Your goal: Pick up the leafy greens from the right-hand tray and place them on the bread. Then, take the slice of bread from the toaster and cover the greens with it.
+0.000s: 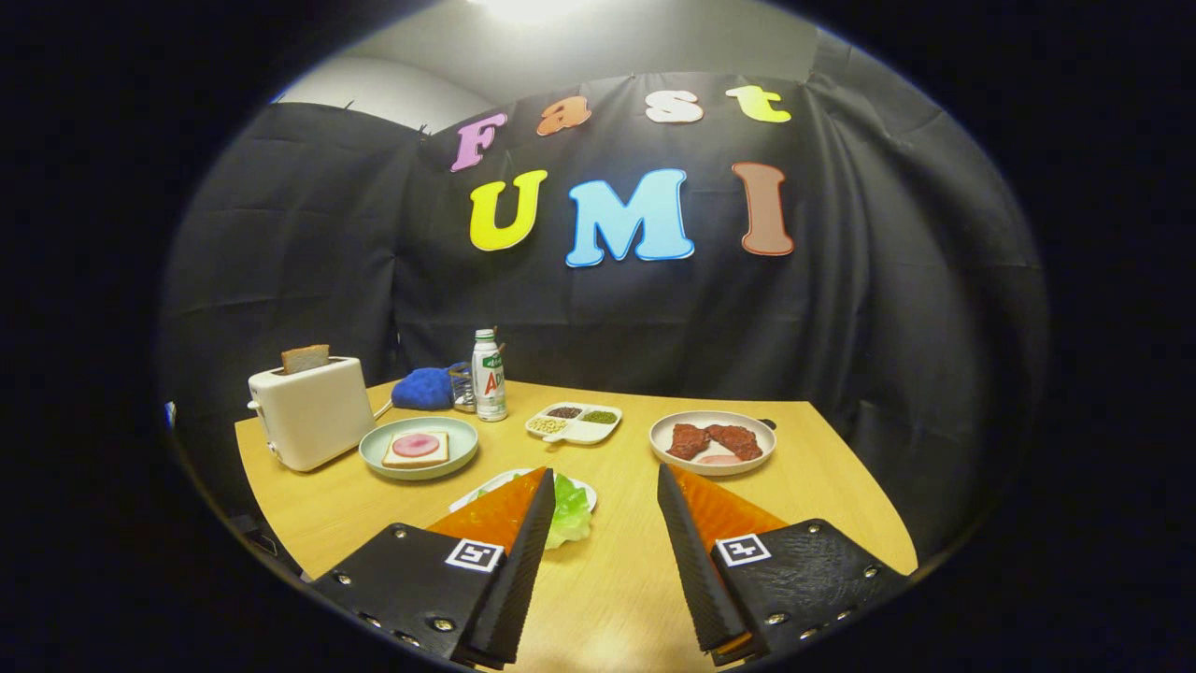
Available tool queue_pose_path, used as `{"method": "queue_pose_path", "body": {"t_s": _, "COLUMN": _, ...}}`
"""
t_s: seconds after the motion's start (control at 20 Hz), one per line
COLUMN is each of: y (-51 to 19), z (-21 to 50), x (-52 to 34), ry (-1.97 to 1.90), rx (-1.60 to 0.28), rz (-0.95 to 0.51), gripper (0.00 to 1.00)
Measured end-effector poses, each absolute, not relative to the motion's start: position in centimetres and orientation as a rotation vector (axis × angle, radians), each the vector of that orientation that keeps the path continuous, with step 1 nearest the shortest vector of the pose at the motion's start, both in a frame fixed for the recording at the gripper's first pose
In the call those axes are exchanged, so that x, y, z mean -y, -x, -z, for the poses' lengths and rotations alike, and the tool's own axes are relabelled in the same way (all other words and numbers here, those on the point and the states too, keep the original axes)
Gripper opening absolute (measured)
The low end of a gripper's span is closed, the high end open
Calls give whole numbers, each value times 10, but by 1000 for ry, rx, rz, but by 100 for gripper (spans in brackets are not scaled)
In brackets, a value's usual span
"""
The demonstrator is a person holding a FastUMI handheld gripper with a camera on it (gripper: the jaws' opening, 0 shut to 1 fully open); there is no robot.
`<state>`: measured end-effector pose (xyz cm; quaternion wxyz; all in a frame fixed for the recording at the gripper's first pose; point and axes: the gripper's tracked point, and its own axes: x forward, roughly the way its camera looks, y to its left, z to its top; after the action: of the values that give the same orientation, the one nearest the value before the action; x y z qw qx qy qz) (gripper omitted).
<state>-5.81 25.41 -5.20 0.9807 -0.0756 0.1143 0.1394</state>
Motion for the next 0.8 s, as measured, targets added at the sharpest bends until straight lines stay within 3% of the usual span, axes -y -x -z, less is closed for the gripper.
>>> {"method": "queue_pose_path", "body": {"t_s": 0.25, "y": 51, "z": 105, "x": -274, "ry": 135, "rx": -384, "rz": -341, "gripper": 68}}
{"method": "queue_pose_path", "body": {"t_s": 0.8, "y": 45, "z": 124, "x": -275, "ry": 124, "rx": -447, "rz": -319, "gripper": 68}}
